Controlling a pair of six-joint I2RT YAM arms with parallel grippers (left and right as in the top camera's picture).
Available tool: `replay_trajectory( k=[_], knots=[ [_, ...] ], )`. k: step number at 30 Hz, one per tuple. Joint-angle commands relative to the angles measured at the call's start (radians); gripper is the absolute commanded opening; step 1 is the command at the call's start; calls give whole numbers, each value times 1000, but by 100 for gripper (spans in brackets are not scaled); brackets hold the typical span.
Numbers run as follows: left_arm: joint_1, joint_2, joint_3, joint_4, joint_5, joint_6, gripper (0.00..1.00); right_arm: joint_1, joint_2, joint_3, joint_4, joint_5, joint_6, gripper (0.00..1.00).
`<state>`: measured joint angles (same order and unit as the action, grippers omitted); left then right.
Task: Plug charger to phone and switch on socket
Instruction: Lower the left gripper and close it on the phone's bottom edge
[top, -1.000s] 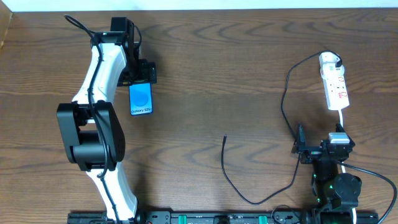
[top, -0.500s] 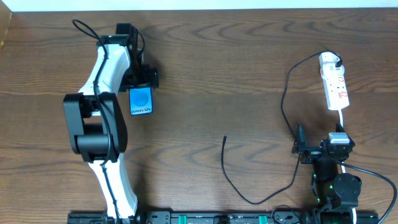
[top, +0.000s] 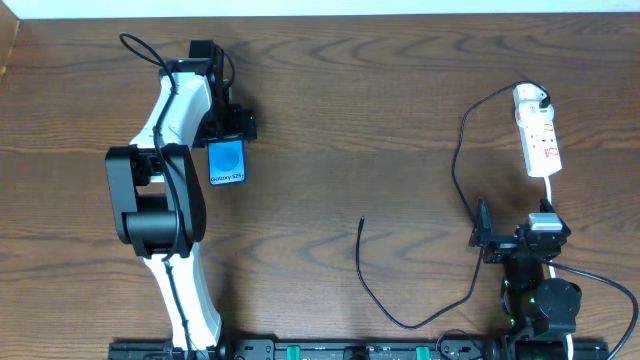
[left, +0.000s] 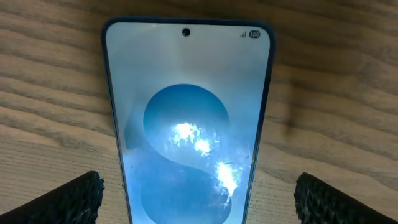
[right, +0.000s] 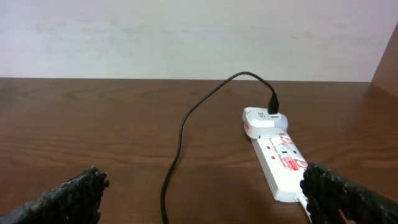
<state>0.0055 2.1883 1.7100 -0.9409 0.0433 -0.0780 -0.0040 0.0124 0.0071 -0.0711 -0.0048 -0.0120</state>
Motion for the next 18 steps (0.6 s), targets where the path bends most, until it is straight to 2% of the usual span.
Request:
replay_trajectory(
  k=[1, 18],
  knots=[
    [5, 14, -5, -3, -3, -14, 98, 6, -6, -2, -5, -5, -11, 99],
    [24, 50, -5, 18, -31, -23, 98, 6, -6, -2, -5, -5, -11, 99]
  ],
)
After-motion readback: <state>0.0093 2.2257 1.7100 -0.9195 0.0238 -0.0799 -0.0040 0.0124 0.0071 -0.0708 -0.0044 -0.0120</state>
